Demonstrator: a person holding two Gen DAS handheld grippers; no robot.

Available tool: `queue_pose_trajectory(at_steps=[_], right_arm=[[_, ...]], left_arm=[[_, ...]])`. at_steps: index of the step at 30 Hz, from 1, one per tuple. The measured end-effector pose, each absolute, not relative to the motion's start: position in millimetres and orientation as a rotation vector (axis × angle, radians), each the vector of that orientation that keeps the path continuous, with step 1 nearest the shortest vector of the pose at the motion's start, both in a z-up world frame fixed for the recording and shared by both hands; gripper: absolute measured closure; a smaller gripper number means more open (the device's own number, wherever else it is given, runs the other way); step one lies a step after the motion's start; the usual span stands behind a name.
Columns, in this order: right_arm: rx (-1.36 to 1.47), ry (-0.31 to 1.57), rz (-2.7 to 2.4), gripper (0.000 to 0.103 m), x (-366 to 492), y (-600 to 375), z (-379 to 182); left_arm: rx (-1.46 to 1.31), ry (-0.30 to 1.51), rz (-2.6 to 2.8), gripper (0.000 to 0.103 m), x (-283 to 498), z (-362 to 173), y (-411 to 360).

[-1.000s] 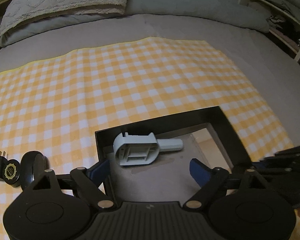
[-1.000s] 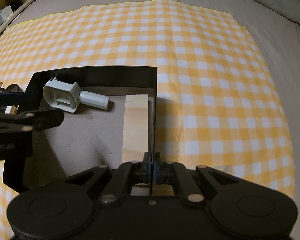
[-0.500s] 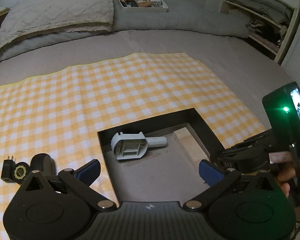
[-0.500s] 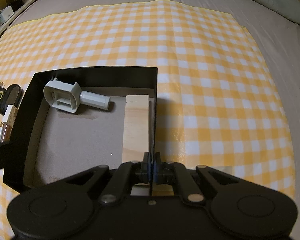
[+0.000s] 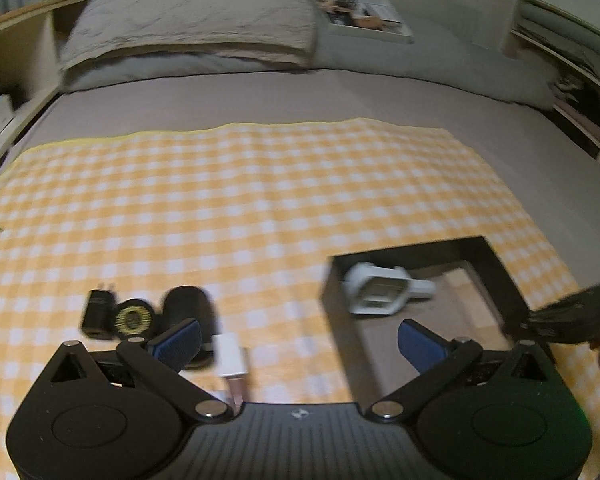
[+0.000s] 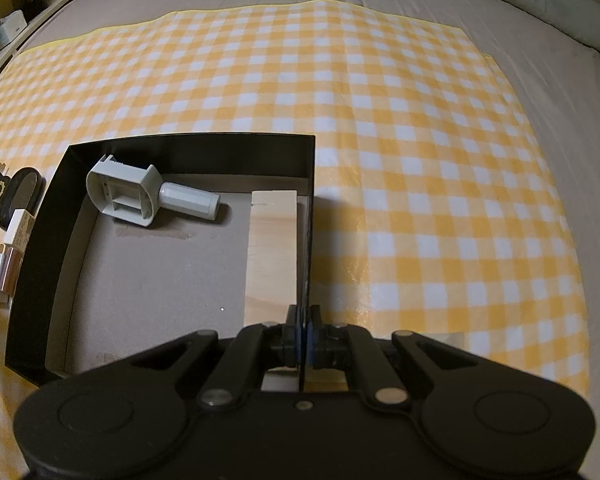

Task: Organize rigid objects
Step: 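Move the left tool to the black oval case and grasp it, then carry the black oval case into the box and open the left tool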

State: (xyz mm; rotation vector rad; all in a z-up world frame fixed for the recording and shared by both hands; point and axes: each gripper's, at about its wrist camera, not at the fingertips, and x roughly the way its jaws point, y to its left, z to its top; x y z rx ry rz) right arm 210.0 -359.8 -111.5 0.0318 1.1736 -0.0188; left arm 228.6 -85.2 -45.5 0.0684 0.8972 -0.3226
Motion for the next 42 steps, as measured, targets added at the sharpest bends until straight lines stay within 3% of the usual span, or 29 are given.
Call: queue_pose_trajectory(at_steps=[9,15,22,26,28,34,42], right_arm=[[0.029,1.172,-0.018,0.099,210.2,-360.5,-112.0],[0.033,1.173,-0.018,0.099,209.7,-360.3,-111.9],[0.03,1.173,-0.016,0.099,210.0,-360.6,-111.8],[0.038,1.173,-0.016,0.099,209.6,-360.6,-112.1],[0.037,1.174,-0.016,0.099,209.7,-360.8,-112.1],[0.038,1.172,-0.012,0.099,209.3,-361.7,-111.8],[0.041,1.17,-0.008,0.099,208.7,-361.0,-112.5]], left_arm=[[-0.121,0.943,-0.241,0.001,264.4,-58.2,-23.4],[-0.246,1.04,-0.255,0.02,291.3,-86.5,-3.5],[-0.122,1.191,-0.188,0.022,313.2,-130.5,-8.3],[-0.146,1.158,-0.176,0.024,320.3,-136.2,-8.8],[-0.121,1.138,-0.166,0.033,323.8,-136.8,-13.5],[-0.074,1.135,-0.118,0.047,332.4,-137.4,-22.0],[0.189,1.105,-0.115,0.047,329.1,-142.8,-66.6]])
